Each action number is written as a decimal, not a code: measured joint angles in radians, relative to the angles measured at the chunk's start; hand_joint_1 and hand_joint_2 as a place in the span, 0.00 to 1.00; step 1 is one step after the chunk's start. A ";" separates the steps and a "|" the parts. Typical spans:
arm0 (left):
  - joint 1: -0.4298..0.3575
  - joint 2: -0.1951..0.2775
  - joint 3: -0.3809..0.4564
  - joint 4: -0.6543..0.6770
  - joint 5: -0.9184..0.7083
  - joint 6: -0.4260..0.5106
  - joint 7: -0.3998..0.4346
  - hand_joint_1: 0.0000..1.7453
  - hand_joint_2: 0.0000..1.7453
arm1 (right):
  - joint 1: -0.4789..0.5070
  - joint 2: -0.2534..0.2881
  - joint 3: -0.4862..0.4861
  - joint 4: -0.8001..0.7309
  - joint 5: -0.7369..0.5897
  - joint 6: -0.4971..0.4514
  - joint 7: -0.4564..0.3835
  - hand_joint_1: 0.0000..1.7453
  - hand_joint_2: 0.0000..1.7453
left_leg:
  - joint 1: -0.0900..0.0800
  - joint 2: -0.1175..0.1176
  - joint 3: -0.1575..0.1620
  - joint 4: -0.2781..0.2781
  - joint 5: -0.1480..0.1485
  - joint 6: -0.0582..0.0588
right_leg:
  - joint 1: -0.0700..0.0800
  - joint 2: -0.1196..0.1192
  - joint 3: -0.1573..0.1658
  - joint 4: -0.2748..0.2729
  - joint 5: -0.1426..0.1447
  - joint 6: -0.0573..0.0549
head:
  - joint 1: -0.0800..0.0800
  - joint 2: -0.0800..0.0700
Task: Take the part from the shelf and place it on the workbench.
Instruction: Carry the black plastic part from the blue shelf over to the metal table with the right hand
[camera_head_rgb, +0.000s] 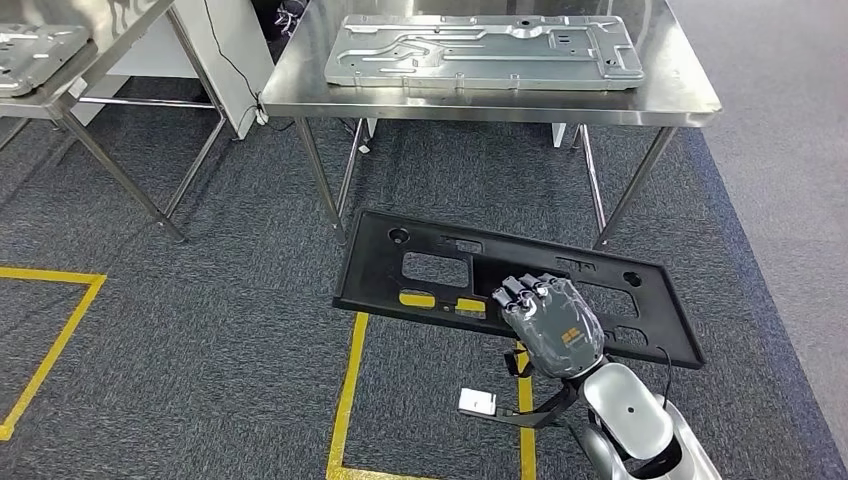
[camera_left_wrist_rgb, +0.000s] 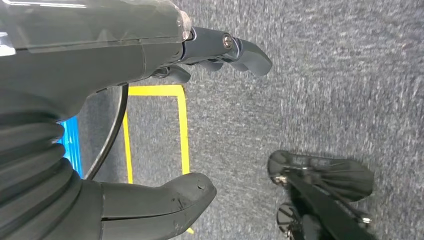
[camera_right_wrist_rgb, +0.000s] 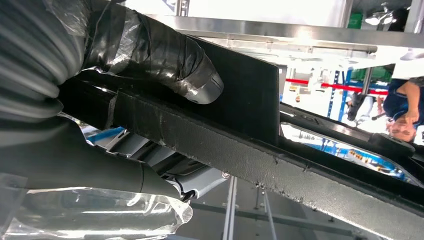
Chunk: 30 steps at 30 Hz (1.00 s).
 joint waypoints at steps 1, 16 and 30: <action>0.001 0.000 0.000 0.000 0.000 0.000 0.000 0.00 1.00 | -0.001 0.000 0.001 0.001 0.000 0.000 0.000 1.00 1.00 | -0.002 0.000 0.008 -0.036 0.037 0.006 | 0.003 0.000 0.008 0.000 -0.006 0.000 | 0.000 0.000; 0.005 0.006 0.001 0.000 0.000 -0.012 -0.009 0.00 1.00 | -0.018 0.000 0.014 0.008 0.006 0.013 0.006 1.00 1.00 | -0.019 -0.004 0.172 -0.305 0.111 0.065 | 0.004 0.000 -0.135 0.236 -0.071 0.044 | 0.001 0.000; 0.005 0.006 0.002 0.000 0.000 -0.006 -0.011 0.00 1.00 | -0.025 0.001 0.024 0.012 0.017 0.013 0.009 1.00 1.00 | -0.008 0.000 0.034 -0.010 -0.025 -0.002 | 0.000 -0.002 0.005 -0.031 0.025 -0.003 | 0.000 0.000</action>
